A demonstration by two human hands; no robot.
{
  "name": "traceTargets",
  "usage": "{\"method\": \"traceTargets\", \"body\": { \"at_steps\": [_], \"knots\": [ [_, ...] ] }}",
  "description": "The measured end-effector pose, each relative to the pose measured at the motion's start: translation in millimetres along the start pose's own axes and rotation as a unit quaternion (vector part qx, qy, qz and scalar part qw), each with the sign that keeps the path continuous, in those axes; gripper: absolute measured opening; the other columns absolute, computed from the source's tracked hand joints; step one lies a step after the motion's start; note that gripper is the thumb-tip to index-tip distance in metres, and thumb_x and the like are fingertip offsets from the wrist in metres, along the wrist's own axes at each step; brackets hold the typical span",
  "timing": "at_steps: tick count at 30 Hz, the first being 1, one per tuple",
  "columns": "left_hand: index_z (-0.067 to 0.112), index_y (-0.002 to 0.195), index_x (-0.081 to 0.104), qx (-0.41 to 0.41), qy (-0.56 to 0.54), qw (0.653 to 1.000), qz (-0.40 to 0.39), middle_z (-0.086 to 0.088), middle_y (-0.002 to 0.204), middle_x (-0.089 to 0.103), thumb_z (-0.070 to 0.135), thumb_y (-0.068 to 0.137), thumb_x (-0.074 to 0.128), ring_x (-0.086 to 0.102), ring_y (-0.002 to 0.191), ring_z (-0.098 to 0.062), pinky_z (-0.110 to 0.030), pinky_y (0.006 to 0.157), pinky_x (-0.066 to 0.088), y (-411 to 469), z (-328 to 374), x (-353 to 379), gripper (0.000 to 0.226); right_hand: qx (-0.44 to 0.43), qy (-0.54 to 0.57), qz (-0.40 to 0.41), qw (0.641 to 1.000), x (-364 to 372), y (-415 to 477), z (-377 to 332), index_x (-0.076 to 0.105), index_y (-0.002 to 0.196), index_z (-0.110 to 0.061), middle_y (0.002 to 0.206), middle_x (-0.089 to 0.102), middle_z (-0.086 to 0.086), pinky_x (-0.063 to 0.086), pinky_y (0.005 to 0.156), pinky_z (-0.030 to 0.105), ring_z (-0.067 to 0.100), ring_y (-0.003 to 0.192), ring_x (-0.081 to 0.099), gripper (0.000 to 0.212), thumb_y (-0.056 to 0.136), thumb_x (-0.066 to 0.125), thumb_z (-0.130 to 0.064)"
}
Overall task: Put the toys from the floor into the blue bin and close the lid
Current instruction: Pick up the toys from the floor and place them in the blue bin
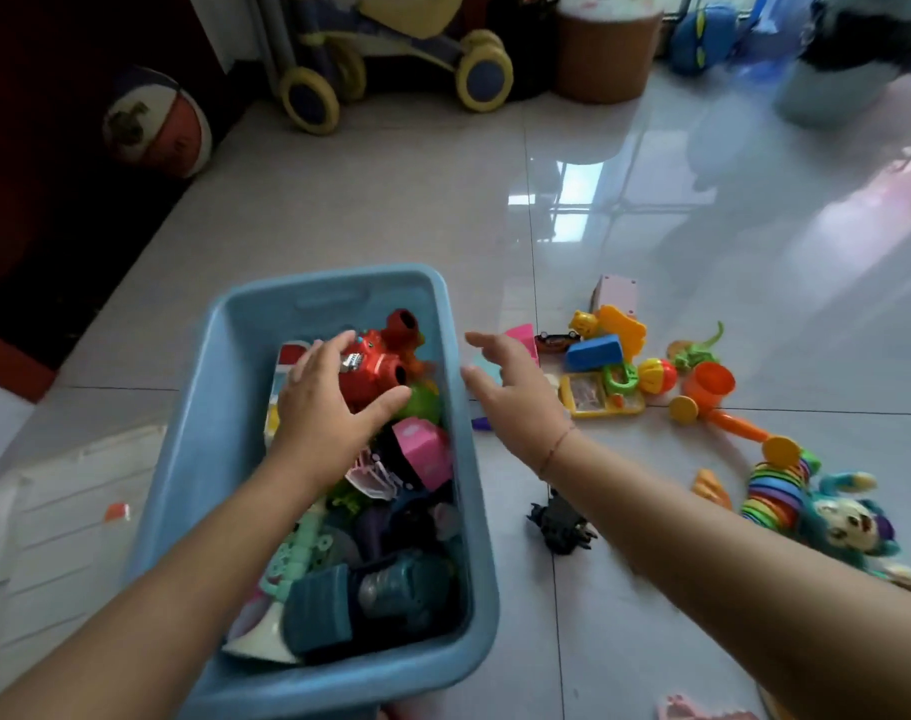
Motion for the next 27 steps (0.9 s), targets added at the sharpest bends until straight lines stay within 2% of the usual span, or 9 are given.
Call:
{"method": "traceTargets", "body": {
  "at_steps": [3,8,11,14,16,18,21,24,27],
  "knots": [
    [0.022,0.142,0.035,0.028,-0.030,0.999,-0.029,-0.007,0.147,0.037,0.047,0.082,0.062,0.030,0.137,-0.022,-0.042,0.114,0.026,0,26,17,0.070,0.033,-0.024,0.057,0.998,-40,-2,46,0.048,0.129,-0.014,0.131,0.049,0.004,0.039,0.106,0.034,0.015,0.123,0.046,0.038,0.092,0.054,-0.021],
    [0.019,0.142,0.035,0.117,-0.023,0.989,-0.082,-0.003,0.145,0.039,0.045,0.086,0.059,0.030,0.136,-0.019,-0.032,0.111,0.023,12,96,54,0.066,0.096,-0.139,0.115,0.979,-120,-5,121,0.049,0.130,-0.011,0.131,0.050,0.008,0.035,0.104,0.032,0.022,0.124,0.045,0.046,0.088,0.061,-0.025],
    [0.020,0.142,0.035,0.165,0.001,0.978,-0.128,-0.001,0.144,0.041,0.046,0.087,0.056,0.032,0.134,-0.020,-0.033,0.109,0.025,19,137,95,0.064,0.118,-0.219,0.154,0.956,-172,-13,160,0.049,0.130,-0.015,0.132,0.052,0.009,0.034,0.104,0.038,0.027,0.124,0.045,0.053,0.082,0.067,-0.031],
    [0.020,0.140,0.039,0.178,0.034,0.964,-0.193,-0.003,0.141,0.045,0.050,0.086,0.056,0.037,0.130,-0.021,-0.037,0.109,0.029,20,166,152,0.064,0.177,-0.284,0.176,0.926,-216,-26,200,0.046,0.132,-0.025,0.137,0.047,0.006,0.030,0.106,0.046,0.031,0.127,0.041,0.059,0.079,0.067,-0.041],
    [0.021,0.138,0.041,0.185,0.080,0.949,-0.243,-0.004,0.139,0.046,0.055,0.084,0.057,0.039,0.129,-0.024,-0.040,0.107,0.033,13,177,196,0.066,0.222,-0.307,0.163,0.911,-238,-36,226,0.045,0.132,-0.031,0.140,0.044,0.003,0.030,0.106,0.049,0.032,0.129,0.039,0.061,0.077,0.068,-0.045],
    [0.022,0.139,0.040,0.192,0.129,0.925,-0.302,-0.004,0.141,0.045,0.058,0.081,0.059,0.038,0.131,-0.026,-0.041,0.106,0.035,-2,179,240,0.071,0.247,-0.306,0.139,0.909,-251,-46,245,0.046,0.133,-0.029,0.139,0.046,0.006,0.031,0.106,0.049,0.032,0.128,0.041,0.064,0.076,0.069,-0.044],
    [0.020,0.143,0.033,0.209,0.183,0.874,-0.400,-0.005,0.146,0.039,0.058,0.073,0.068,0.034,0.135,-0.026,-0.040,0.109,0.031,-38,169,298,0.087,0.229,-0.308,0.151,0.911,-257,-67,250,0.047,0.132,-0.019,0.130,0.050,0.012,0.036,0.104,0.045,0.031,0.123,0.045,0.064,0.075,0.073,-0.035],
    [0.020,0.144,0.029,0.221,0.223,0.843,-0.436,-0.005,0.145,0.038,0.052,0.065,0.077,0.035,0.134,-0.026,-0.039,0.110,0.031,-69,148,331,0.098,0.167,-0.321,0.204,0.910,-245,-94,234,0.056,0.117,-0.013,0.117,0.053,0.013,0.043,0.094,0.041,0.031,0.110,0.051,0.047,0.075,0.074,-0.025],
    [0.016,0.148,0.015,0.250,0.252,0.841,-0.408,-0.006,0.152,0.025,0.055,0.062,0.077,0.024,0.140,-0.026,-0.039,0.115,0.020,-90,135,343,0.113,0.113,-0.341,0.108,0.927,-204,-109,231,0.058,0.114,-0.016,0.116,0.053,0.009,0.045,0.090,0.040,0.027,0.107,0.052,0.044,0.075,0.072,-0.029]
  ]
}}
Point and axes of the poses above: each hand's wrist, its own y-axis towards the middle knuckle, its own x-axis out of the palm, z = x × y, the point moved 7 cm from there along y, towards the middle knuckle
